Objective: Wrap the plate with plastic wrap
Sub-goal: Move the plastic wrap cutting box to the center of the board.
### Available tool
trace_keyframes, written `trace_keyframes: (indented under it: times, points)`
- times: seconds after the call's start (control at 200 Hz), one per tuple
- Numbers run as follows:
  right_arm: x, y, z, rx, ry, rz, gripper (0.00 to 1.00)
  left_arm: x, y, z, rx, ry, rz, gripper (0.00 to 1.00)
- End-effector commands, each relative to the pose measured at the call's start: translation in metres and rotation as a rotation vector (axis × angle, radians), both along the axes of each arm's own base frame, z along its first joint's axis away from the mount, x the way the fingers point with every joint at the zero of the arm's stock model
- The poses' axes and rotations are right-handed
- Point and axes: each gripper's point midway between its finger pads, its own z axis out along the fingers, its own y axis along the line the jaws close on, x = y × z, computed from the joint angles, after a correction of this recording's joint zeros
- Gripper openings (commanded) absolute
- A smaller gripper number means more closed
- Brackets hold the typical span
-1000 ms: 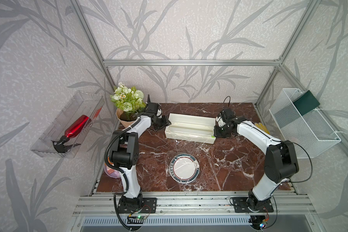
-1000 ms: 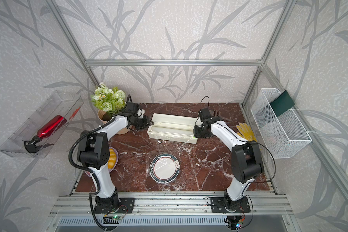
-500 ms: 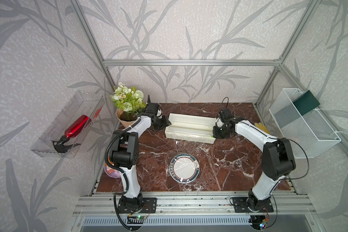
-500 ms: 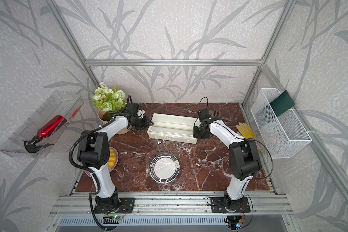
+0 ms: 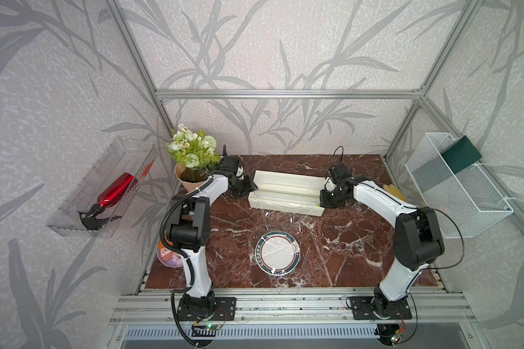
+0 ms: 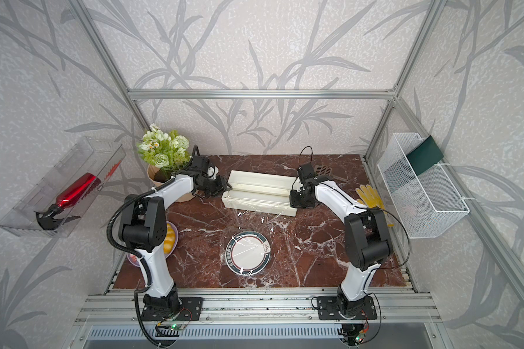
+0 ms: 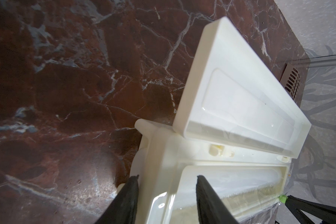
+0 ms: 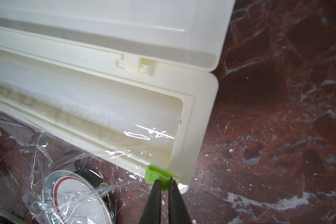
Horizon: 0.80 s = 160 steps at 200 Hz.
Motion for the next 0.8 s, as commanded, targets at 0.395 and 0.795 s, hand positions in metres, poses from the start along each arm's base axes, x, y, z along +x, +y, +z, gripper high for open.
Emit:
trace_keyframes:
  times: [0.395,0.795]
  points:
    - [-0.0041,0.0015,-0.0207,-0.044,0.046,0.009,0.1,-0.0057,-0.0057,-0.0109,-0.014,0.036,-0.008,0.48]
    - [-0.0019,-0.001,-0.0221,-0.061,0.042,0.002,0.1,-0.0005,-0.011,-0.0131,-0.035,0.03,-0.007,0.48]
